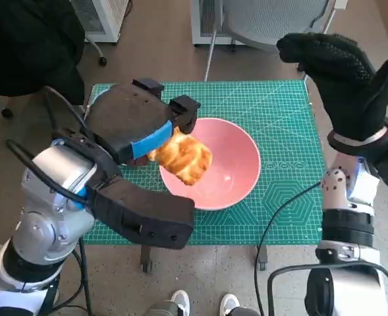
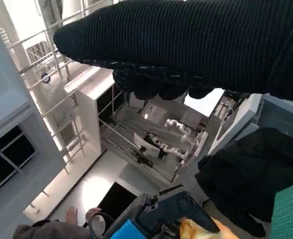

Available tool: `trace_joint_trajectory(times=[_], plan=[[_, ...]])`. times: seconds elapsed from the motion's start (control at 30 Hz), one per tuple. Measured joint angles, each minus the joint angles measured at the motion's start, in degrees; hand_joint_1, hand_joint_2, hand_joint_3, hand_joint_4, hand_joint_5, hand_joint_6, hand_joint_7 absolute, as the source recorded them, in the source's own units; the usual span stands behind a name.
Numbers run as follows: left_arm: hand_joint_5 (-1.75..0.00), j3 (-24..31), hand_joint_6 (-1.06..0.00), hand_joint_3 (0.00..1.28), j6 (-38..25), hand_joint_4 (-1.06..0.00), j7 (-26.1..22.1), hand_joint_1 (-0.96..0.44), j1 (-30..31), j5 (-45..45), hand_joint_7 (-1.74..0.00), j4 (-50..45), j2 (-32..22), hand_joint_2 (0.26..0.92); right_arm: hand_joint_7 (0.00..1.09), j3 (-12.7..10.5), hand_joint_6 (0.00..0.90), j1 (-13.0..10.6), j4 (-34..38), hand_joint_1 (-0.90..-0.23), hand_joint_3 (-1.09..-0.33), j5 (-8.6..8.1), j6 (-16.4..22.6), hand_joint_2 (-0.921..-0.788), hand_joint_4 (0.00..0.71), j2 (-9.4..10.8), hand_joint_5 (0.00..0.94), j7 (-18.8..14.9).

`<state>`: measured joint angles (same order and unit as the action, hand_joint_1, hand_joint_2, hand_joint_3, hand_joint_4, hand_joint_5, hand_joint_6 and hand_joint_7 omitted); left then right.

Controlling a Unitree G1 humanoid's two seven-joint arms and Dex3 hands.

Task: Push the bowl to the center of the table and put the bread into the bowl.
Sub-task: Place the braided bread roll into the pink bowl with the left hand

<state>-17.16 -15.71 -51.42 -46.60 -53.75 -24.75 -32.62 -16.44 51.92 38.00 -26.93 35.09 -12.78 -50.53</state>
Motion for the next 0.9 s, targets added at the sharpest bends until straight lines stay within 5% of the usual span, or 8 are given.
trace_joint_trajectory(times=[0.23,0.27,0.37,0.47,0.9], plan=[[-1.34,0.27,-0.43,0.21,0.02,-0.58,-0.19,0.0,0.02,0.0,-1.3,-0.08,0.0,0.921,0.0,0.43,0.257,-0.24,-0.47,-0.736,-0.744,0.01,-0.22,-0.921,0.192,0.03,0.0,0.29],[-1.01,0.29,-0.37,0.17,0.11,-0.48,-0.03,-0.04,-0.01,0.09,-1.03,0.42,0.2,0.892,0.0,0.47,0.26,-0.26,-0.51,-0.733,-0.746,0.02,-0.21,-0.921,0.2,0.02,0.004,0.38],[-0.38,0.06,-0.4,0.07,1.94,-0.46,3.44,-0.08,-1.69,1.96,-0.5,6.24,2.87,0.889,0.01,0.12,0.265,-0.24,-0.46,-0.728,-0.749,0.1,-0.14,-0.921,0.21,-0.46,0.008,0.89],[-0.12,-0.54,-0.43,0.03,2.95,-0.4,6.91,-0.11,-2.92,2.57,-0.3,12.72,5.55,0.891,0.01,0.09,0.266,0.0,-0.46,-0.726,-0.75,0.18,-0.04,-0.921,0.214,-0.45,0.009,1.26],[0.0,-3.95,-0.48,0.0,11.92,-0.35,23.64,-0.18,-7.92,7.08,-0.12,41.14,13.93,0.868,0.01,-0.64,0.267,-0.2,0.8,-0.728,-0.751,0.23,0.6,-0.921,0.218,-1.01,0.007,3.05]])
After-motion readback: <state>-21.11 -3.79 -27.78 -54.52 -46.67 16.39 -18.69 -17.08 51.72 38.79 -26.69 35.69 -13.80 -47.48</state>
